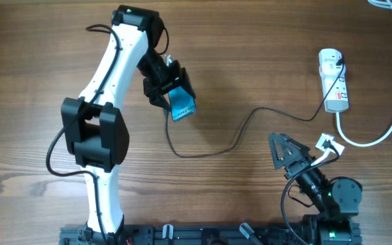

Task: Plug charger to phone and switch on socket
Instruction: 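Move the right gripper toward the phone and grasp its edge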

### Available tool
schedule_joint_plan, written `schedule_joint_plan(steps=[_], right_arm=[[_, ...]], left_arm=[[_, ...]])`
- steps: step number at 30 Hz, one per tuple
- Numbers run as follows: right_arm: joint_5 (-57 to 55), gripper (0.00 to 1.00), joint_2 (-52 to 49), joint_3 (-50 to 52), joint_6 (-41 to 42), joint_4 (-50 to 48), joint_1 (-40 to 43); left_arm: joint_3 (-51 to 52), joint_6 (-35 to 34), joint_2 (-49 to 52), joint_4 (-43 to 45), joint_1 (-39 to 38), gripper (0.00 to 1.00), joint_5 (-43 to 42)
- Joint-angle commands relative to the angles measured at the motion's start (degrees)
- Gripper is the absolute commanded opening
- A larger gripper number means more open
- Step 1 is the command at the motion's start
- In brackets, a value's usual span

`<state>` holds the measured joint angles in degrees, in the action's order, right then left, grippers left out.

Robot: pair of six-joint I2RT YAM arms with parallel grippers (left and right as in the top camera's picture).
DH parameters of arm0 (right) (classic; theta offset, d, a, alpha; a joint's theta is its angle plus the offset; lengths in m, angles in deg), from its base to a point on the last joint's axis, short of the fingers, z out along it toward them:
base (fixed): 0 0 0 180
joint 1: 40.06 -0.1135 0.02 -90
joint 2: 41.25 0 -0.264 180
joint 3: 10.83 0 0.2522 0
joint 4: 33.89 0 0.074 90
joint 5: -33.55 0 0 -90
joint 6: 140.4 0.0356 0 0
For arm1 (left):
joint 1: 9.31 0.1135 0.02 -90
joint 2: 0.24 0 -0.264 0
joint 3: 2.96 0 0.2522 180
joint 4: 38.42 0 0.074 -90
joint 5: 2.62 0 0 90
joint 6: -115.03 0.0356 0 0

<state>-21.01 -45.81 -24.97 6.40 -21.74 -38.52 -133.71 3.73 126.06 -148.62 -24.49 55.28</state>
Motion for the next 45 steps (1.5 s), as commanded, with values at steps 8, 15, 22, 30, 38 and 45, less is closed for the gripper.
schedule_joint_plan(steps=[8,15,22,30,38,45], right_arm=[[7.0,0.99,-4.0,-2.3,-0.1,-0.5,-1.5],[-0.6,0.99,-19.4,-7.9,-4.0,-1.4,-10.1],[-15.7,1.00,-43.8,-18.3,-5.0,-10.0,-25.8],[-20.5,0.93,-67.0,-31.9,-5.4,-15.3,-34.4],[-20.7,0.85,-80.2,-40.4,-2.5,-16.2,-35.8],[-23.7,0.78,-84.6,-43.6,-0.5,-17.5,-37.0]], left_arm=[[0.5,-2.1,-1.5,0.6,-0.7,0.04,0.3],[0.5,-5.4,-1.5,3.5,-0.7,0.04,0.2],[0.5,-8.2,-1.5,5.6,-0.7,0.04,0.2],[0.5,-12.9,-1.5,7.7,-0.7,0.04,0.2],[0.5,-16.0,-1.5,9.8,-0.7,0.04,0.2],[0.5,-17.7,-1.5,10.9,-0.7,0.04,0.3]])
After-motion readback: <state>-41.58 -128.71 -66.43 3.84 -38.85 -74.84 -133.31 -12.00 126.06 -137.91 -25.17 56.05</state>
